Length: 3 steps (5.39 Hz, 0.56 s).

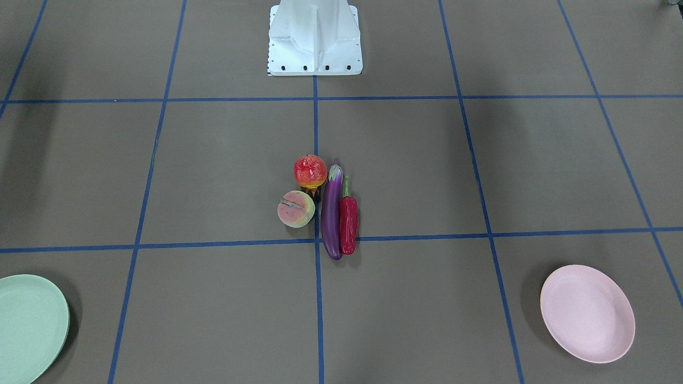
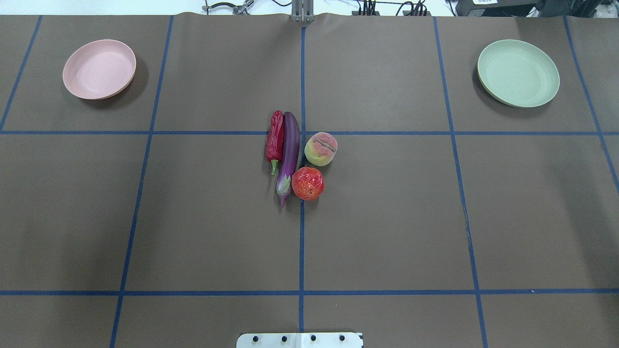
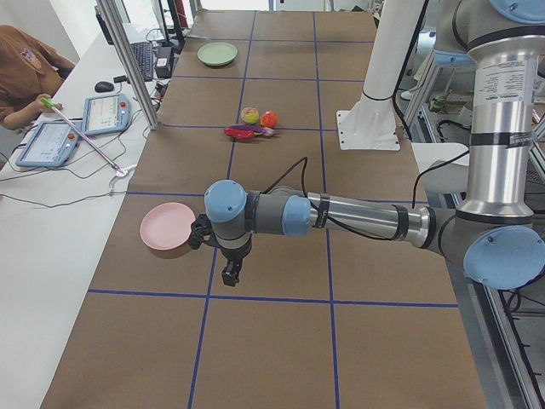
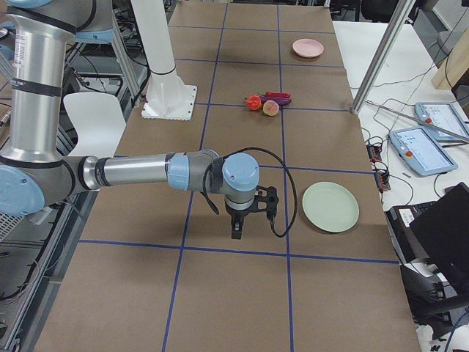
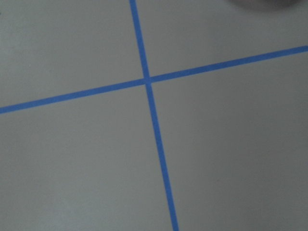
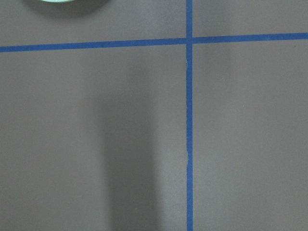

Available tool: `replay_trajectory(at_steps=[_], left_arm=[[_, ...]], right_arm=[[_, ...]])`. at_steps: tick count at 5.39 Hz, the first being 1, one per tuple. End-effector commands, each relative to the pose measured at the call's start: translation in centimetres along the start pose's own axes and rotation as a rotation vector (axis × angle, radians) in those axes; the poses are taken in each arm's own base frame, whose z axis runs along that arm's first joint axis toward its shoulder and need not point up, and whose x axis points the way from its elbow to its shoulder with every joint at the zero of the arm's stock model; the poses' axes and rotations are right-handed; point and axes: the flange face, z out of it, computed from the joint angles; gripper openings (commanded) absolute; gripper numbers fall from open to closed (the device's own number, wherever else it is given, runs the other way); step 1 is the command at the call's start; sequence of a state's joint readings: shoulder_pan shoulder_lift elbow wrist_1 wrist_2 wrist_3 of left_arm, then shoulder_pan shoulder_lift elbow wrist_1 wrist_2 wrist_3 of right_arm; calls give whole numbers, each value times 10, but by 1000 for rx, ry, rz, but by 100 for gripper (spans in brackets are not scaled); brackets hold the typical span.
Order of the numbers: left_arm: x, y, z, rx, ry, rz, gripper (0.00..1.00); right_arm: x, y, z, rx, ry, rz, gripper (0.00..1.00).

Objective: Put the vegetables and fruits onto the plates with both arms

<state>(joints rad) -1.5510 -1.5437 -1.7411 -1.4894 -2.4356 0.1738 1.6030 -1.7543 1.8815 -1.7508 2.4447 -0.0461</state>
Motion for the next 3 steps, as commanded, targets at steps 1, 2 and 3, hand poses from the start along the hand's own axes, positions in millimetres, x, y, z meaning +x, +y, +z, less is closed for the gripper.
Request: replay_trajectory(at_steps=[1, 2, 3], left_arm=[[29, -20, -19, 90, 55, 103, 100], [40, -30, -21, 123, 64, 76, 100], [86, -68, -36, 156, 81, 108, 100]], right_arm=[[-2, -1, -1, 3, 0, -4, 100], [-1, 0, -1, 2, 0, -3, 100], [-1, 0, -1, 1, -2, -2, 100]])
